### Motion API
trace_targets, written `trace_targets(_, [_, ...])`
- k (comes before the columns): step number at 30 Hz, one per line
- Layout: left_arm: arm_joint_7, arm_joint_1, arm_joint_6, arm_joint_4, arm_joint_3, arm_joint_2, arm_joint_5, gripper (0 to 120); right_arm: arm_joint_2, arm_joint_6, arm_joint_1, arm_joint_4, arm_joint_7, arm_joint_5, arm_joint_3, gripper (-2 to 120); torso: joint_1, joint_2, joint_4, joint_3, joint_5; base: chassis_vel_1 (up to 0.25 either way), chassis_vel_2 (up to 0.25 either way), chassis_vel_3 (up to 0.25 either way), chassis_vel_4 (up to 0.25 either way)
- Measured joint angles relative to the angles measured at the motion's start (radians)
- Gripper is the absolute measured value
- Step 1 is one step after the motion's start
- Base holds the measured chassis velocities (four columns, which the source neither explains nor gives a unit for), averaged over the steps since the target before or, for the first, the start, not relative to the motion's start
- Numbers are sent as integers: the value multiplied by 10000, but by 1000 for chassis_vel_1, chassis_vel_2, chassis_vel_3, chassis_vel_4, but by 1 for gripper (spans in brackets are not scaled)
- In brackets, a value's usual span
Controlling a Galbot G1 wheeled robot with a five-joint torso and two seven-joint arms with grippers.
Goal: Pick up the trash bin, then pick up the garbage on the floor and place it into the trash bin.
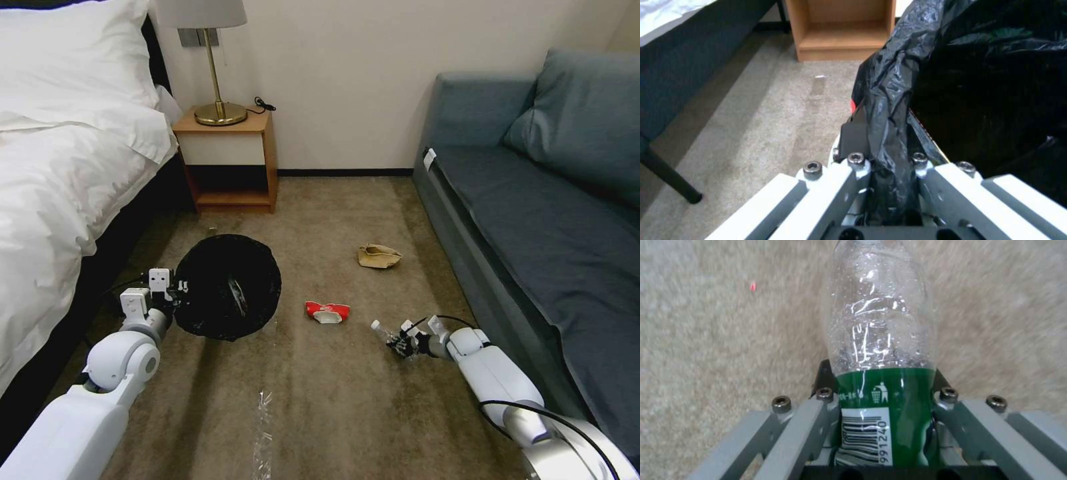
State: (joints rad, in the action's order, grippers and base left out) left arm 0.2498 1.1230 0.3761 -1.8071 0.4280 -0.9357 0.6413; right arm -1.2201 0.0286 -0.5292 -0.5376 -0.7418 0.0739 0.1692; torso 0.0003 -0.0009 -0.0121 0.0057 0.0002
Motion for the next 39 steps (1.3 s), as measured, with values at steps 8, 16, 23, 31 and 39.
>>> trace_targets(8, [79, -177, 29, 92, -173, -190, -33, 2, 468, -388, -426, -2159, -465, -1158, 323, 22, 0, 1, -2, -2, -4, 0, 0, 0, 0])
trace_targets(16, [201, -755, 7, 589, -767, -856, -168, 2, 229, -1277, -73, -3342, -813, -2143, 509, 22, 0, 0, 0, -1, -3, 0, 0, 0, 0])
trace_targets(23, [244, -1619, -82, 1415, -1301, -1319, -191, 2, -215, -1269, 448, -4982, -205, -3572, -48, 22, 0, 2, 2, -1, -3, 0, 0, 0, 0])
trace_targets(31, [215, -2654, -230, 2203, -1981, -1752, -183, 2, -886, -1159, 883, -6367, 881, -4745, -1033, 22, 0, 2, 2, 0, -4, 0, 0, 0, 0])
trace_targets(39, [200, -3183, -367, 2644, -2270, -2047, -168, 2, -1623, -944, 859, -6838, 1442, -5090, -2004, 22, -1, 2, 1, -1, -3, 0, 0, 0, 0])
